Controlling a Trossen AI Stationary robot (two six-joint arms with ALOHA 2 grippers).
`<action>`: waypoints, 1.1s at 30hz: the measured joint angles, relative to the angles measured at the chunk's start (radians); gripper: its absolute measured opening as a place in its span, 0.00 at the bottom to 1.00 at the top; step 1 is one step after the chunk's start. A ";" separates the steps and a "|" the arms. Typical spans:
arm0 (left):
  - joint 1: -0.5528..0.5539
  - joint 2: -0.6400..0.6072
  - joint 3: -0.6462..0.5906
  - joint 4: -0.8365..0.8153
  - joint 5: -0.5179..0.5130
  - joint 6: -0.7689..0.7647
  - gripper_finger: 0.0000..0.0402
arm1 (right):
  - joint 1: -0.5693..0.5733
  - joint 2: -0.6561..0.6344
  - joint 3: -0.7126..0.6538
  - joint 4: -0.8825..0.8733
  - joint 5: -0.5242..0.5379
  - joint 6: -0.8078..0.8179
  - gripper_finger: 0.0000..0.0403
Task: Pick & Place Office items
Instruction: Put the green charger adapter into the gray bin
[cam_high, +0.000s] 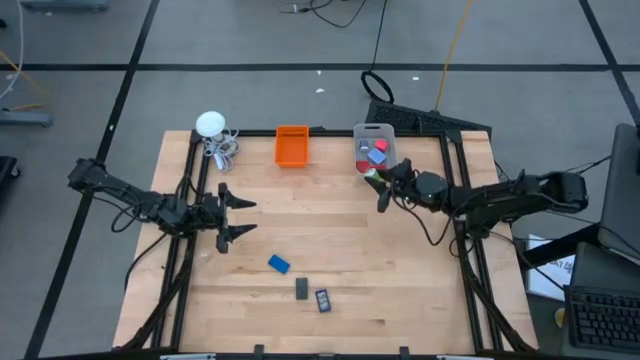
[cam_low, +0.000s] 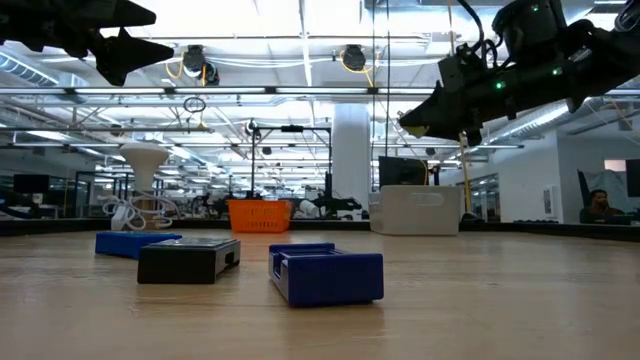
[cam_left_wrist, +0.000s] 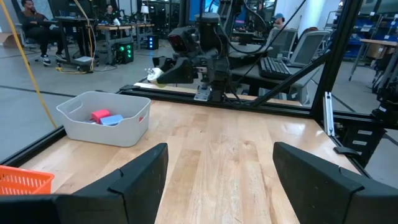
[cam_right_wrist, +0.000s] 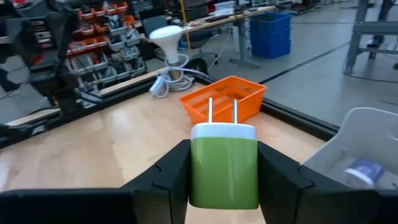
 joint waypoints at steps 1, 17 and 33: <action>0.000 0.000 0.000 0.000 0.000 0.000 0.73 | -0.008 0.000 0.000 -0.002 0.000 0.000 0.33; 0.000 0.000 0.000 0.000 0.000 0.000 0.73 | -0.181 0.000 0.001 -0.086 0.000 0.000 0.33; 0.000 0.000 0.000 0.000 0.000 0.000 0.73 | -0.274 0.000 0.107 -0.239 -0.003 -0.039 0.33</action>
